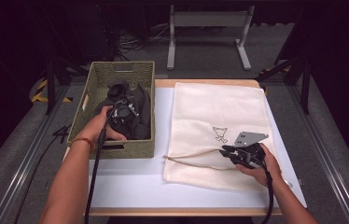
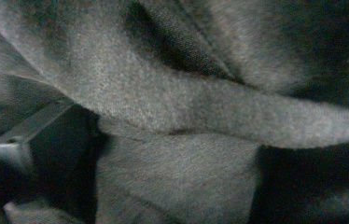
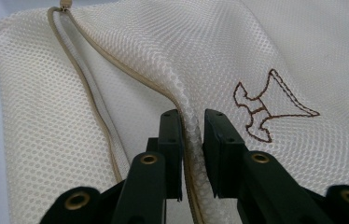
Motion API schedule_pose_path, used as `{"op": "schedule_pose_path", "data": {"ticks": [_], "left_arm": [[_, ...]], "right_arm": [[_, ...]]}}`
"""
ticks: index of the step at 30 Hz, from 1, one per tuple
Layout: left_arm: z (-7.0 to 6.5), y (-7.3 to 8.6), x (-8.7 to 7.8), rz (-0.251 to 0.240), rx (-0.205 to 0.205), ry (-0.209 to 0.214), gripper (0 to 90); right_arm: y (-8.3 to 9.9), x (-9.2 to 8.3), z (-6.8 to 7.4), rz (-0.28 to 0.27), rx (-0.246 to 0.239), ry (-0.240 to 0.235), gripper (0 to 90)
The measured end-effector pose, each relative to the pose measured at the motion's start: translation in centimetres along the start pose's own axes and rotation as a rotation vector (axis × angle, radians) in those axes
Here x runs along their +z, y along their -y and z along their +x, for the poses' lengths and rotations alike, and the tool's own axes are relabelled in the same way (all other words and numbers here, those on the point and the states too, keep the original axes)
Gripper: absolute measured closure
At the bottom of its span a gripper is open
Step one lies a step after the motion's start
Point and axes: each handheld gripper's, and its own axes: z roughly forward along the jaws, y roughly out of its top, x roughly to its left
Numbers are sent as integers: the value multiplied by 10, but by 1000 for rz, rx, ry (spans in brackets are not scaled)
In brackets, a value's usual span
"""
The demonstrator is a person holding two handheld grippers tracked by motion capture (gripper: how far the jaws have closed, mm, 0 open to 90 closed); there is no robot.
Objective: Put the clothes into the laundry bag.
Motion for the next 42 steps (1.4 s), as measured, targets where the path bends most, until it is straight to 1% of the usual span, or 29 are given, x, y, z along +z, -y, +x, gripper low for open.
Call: {"op": "schedule_pose_path", "data": {"ticks": [1, 2, 4, 5, 6, 7, 9, 10, 11, 15, 17, 19, 21, 22, 24, 26, 27, 28, 29, 30, 31, 32, 33, 34, 35, 37, 38, 40, 42], "left_arm": [[0, -2, 0, 4, 1, -8, 56], [0, -2, 0, 4, 1, -8, 100], [1, -2, -2, -13, -7, -11, 185], [1, -3, -4, -20, 5, -23, 245], [1, -3, -4, -20, 5, -23, 322], [0, -2, -5, -23, 11, -28, 322], [1, -1, -7, -37, 9, -30, 386], [2, -1, -9, -54, 11, -53, 473], [1, -1, -10, -58, 17, -87, 575], [5, 1, -13, -81, 11, -65, 622], [6, 3, -16, -115, 2, -85, 658], [7, 4, -18, -121, -5, -89, 675], [7, 5, -21, -143, -4, -108, 686], [7, 6, -23, -157, -10, -128, 690], [7, 8, -29, -197, -25, -160, 695], [7, 11, -36, -247, -43, -181, 701], [6, 12, -39, -263, -44, -192, 702], [5, 15, -45, -298, -49, -196, 702], [4, 17, -50, -326, -62, -213, 702], [4, 17, -50, -326, -62, -213, 703], [4, 23, -59, -376, -83, -220, 703], [4, 23, -59, -376, -83, -220, 703], [3, 27, -64, -403, -89, -226, 703], [2, 29, -67, -416, -91, -241, 703], [0, 31, -71, -436, -91, -233, 703], [-4, 35, -78, -477, -100, -252, 705], [-5, 37, -81, -505, -106, -245, 705], [-8, 39, -86, -543, -118, -262, 706], [-10, 43, -92, -587, -122, -263, 706]], "right_arm": [[0, 0, 0, -1, 1, -1, 773], [-1, 0, 0, -3, 4, -4, 773], [-2, 0, 0, -4, -3, -5, 781], [-2, 1, 0, -4, -3, -7, 788], [-2, 1, 0, -4, -3, -7, 788], [-2, 1, 0, -4, -5, -8, 792], [-3, 2, 0, -5, -5, -11, 801], [-3, 2, 0, -5, -6, -11, 806], [-3, 2, 0, -5, -7, -10, 807], [-3, 2, 1, -4, -11, -12, 812], [-3, 2, 0, -7, -10, -11, 813], [-3, 1, 0, -12, -11, -10, 818], [-2, 0, -1, -13, -7, -8, 828], [-2, 0, -1, -16, -7, -8, 835], [-2, -2, -1, -27, -10, 0, 852], [-2, -3, -1, -33, -12, 7, 868], [-2, -3, -1, -34, -13, 9, 871], [-2, -3, 0, -33, -15, 10, 873], [-2, -4, 0, -35, -18, 16, 877], [-2, -4, 0, -35, -18, 16, 877], [-3, -6, 2, -41, -26, 24, 883], [-3, -6, 2, -41, -26, 24, 883], [-3, -6, 2, -46, -29, 28, 884], [-4, -8, 2, -49, -25, 34, 886], [-4, -8, 2, -54, -22, 36, 886], [-4, -11, 2, -63, -24, 44, 887], [-5, -11, 2, -67, -25, 49, 887], [-5, -13, 2, -76, -20, 57, 888], [-6, -15, 2, -89, -21, 64, 888]]}}
